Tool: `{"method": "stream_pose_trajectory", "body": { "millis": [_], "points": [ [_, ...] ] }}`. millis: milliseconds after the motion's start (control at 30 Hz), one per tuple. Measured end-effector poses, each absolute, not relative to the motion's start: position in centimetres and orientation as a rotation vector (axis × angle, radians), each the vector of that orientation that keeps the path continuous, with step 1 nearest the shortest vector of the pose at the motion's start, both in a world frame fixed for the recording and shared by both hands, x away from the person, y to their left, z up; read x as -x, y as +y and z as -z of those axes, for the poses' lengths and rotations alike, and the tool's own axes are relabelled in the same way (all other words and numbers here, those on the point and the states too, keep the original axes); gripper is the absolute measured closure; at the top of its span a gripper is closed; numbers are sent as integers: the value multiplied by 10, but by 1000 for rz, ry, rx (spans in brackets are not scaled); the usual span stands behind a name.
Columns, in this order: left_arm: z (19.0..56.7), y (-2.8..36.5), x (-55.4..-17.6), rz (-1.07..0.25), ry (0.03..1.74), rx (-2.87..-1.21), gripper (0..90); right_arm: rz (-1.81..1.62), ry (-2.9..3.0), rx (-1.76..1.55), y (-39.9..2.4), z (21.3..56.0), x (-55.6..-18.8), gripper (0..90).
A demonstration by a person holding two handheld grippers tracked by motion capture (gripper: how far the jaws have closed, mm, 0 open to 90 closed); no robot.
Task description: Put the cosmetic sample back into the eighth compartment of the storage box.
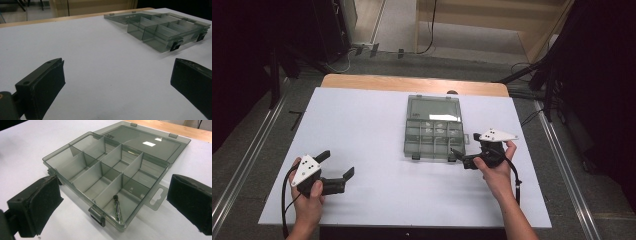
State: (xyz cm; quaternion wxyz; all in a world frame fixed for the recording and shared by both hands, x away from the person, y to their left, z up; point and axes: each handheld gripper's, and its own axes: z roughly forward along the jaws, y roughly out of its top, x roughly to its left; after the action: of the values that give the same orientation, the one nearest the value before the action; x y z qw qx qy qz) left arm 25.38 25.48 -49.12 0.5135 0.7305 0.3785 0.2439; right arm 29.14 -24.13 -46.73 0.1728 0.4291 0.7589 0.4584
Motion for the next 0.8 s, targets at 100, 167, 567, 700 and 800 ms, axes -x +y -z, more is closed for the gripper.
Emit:
{"method": "stream_pose_trajectory", "body": {
  "millis": [100,167,567,700,800],
  "points": [
    [490,250,-254,-574,903,-1759,0,-1311,2139,-1220,-245,465,-291,0],
    [489,246,-255,-564,892,-1758,0,-1316,2131,-1219,-246,464,-290,0],
    [473,211,-267,-525,825,-1772,0,-1317,2104,-1230,-254,459,-289,0],
    [469,195,-271,-511,797,-1779,0,-1326,2099,-1224,-255,456,-292,0],
    [467,186,-276,-502,776,-1786,0,-1325,2100,-1215,-253,454,-294,0]
  ]
}}
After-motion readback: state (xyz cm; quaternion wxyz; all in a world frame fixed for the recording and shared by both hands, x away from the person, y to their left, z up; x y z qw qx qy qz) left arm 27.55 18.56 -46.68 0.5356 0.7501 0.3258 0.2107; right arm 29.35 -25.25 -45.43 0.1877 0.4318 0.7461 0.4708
